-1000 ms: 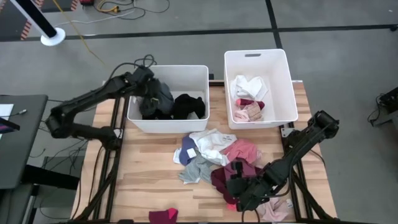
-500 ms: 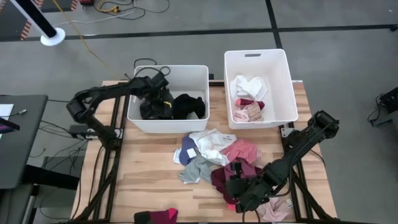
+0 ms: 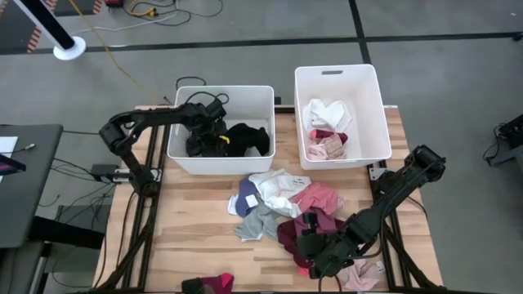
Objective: Sort clothes
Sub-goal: Put the gray underwear into the left white laundry organizer
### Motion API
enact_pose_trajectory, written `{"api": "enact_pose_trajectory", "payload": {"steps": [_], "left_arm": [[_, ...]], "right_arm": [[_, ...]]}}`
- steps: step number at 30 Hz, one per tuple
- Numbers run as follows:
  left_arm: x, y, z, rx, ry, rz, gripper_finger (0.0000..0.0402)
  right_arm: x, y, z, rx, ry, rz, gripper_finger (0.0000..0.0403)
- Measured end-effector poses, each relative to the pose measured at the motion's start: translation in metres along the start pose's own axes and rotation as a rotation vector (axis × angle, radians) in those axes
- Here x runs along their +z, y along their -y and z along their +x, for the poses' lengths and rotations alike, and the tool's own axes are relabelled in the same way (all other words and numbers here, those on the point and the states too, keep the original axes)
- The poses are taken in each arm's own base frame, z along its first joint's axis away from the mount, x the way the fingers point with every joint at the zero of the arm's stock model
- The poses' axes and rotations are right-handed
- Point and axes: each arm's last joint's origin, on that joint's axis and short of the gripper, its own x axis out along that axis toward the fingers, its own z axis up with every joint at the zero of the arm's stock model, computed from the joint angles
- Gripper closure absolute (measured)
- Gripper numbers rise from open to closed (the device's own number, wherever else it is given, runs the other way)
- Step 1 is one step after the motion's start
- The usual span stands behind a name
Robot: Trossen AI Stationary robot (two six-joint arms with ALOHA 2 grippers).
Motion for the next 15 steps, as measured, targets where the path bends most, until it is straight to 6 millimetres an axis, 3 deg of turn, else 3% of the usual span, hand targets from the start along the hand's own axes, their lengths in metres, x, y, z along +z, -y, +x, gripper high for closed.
{"api": "enact_pose_trajectory", "payload": {"steps": [7,15], "left_arm": [[0.003,-0.002,-0.024,-0.006,-0.009,-0.016,0.0286],[0.003,-0.005,-0.106,0.118,0.184,-0.022,0.0197]], "right_arm": [[0.0,0.0,0.0,0.0,0.0,0.001,0.0294],[0.0,0.0,0.0,0.0,0.001,0.001,0.0294]]}}
